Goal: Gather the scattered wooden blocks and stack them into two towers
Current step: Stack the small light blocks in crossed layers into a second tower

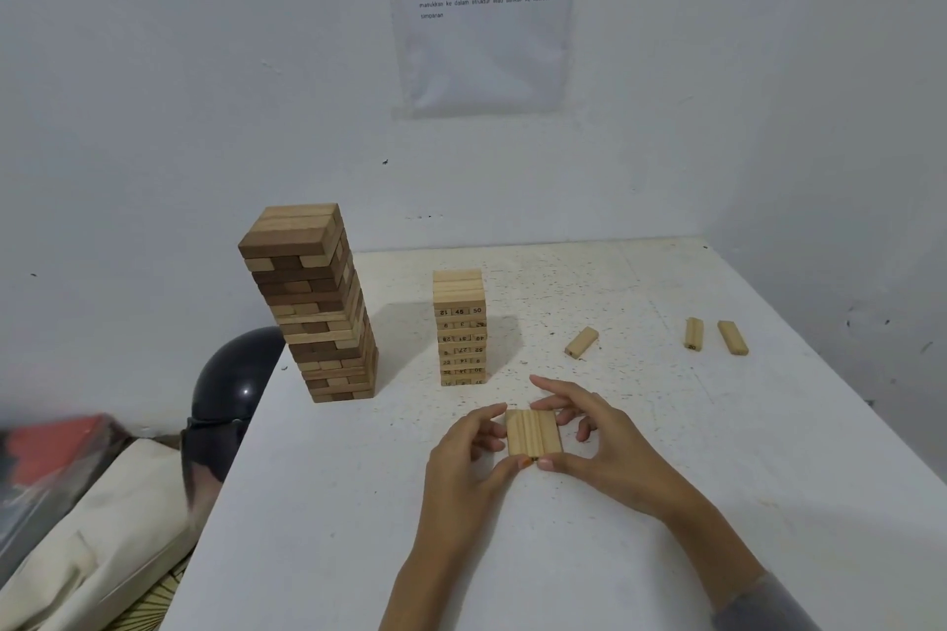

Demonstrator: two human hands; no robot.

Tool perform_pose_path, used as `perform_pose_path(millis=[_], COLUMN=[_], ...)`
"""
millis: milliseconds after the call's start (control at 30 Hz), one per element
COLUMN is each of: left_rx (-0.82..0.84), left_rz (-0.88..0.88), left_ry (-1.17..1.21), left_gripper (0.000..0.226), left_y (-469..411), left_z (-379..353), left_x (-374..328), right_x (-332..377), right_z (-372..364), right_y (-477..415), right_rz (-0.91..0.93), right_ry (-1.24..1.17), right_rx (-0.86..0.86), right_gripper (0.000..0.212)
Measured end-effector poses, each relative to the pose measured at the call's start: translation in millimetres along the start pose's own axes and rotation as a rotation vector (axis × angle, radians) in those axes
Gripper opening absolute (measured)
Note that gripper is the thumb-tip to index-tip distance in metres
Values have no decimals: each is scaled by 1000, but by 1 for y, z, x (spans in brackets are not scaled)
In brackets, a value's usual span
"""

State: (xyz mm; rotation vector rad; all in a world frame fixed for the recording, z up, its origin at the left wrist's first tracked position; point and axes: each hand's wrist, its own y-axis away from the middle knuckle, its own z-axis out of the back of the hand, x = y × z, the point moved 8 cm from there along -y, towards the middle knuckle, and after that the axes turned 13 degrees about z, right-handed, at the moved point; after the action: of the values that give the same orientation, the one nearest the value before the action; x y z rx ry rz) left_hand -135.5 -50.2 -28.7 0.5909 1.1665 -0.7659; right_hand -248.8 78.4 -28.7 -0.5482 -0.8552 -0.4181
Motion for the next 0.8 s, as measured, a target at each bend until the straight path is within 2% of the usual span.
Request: perform_pose_path(millis=[267, 667, 800], left_rx=[-14, -204, -258], left_rz=[7, -242, -302], left_ry=[71, 53, -42], left_gripper=[48, 52, 51], left_y=[7, -1, -15], left_z=[6, 62, 73], left_x=[-12, -97, -118], right_x=[12, 94, 111], right_z=[7, 42, 47], right_y=[-2, -65, -93], right_rz=[14, 197, 259], right_ry=[-43, 8, 58], right_rx=[-28, -8, 10], right_gripper=[73, 63, 63])
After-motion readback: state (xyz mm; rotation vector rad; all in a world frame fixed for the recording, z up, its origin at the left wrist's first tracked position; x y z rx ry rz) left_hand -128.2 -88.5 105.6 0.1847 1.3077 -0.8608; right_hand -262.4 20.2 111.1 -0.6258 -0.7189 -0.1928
